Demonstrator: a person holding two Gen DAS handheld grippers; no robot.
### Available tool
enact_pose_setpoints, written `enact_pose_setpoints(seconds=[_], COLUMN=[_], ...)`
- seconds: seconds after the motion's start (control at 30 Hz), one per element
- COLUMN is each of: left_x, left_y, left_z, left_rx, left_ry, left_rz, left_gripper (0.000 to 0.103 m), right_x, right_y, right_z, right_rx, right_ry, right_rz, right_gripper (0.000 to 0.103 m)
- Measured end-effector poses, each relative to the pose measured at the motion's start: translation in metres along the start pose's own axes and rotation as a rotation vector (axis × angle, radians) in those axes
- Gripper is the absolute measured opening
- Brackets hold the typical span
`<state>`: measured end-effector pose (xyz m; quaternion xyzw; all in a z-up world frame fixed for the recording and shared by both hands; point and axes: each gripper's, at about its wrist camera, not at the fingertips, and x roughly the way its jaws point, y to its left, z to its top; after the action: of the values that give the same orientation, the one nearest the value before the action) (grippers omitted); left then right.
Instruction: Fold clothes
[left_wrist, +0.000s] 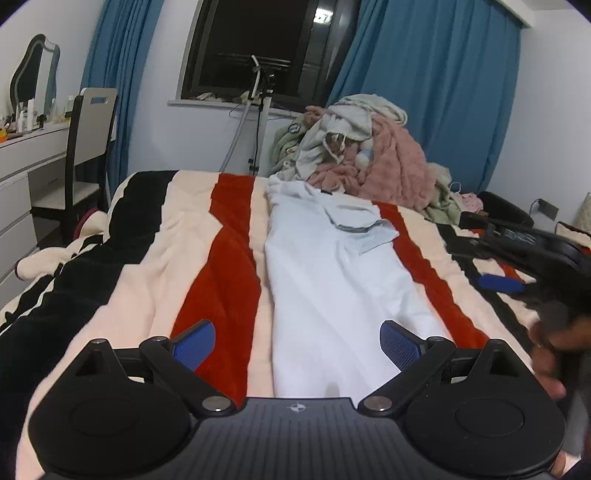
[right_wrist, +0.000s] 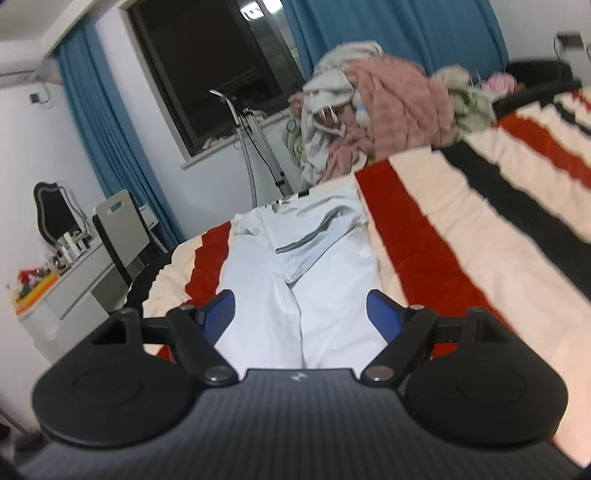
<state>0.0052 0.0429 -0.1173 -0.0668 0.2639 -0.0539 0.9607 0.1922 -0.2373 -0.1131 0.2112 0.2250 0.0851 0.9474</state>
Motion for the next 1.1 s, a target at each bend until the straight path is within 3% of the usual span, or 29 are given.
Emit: enact_pose_setpoints(seconds=[0.1, 0.3, 0.73, 0.9, 1.0, 1.1], left_x=[0.005, 0.015, 0.050, 0.065, 0.070, 0.077], left_y=[0.001, 0.004, 0.023, 0.030, 0.032, 0.034], left_z=[-0.002, -0.004, -0.004, -0.003, -0.003, -0.003], left_rx=[-0.019, -0.049, -0.121, -0.153, -0.138, -0.132], left_ry=[0.009, 0.011, 0.046, 0.061, 0.059, 0.060], left_rz=[0.006, 0.015, 0.011, 0.002, 0.006, 0.011], left_gripper=[0.097, 0.097, 0.097, 0.097, 0.097, 0.097], right_x=[0.031, 0.084, 0.206, 0.259, 0.276, 0.297], right_y=[-0.003, -0.010, 0.008, 0.018, 0.023, 0.023], right_z=[0.005, 0.006, 0.024, 0.027, 0.038, 0.057], right_rx=[-0.007, -0.066, -0.202, -0.284, -0.312, -0.343], right_ry=[0.005, -0.020, 0.029, 0.168, 0.144, 0.088], right_rz=[0.000, 0.014, 0.035, -0.039, -0.088, -0.168], right_gripper=[0.066, 0.043, 0.043, 0.034, 0.025, 0.024])
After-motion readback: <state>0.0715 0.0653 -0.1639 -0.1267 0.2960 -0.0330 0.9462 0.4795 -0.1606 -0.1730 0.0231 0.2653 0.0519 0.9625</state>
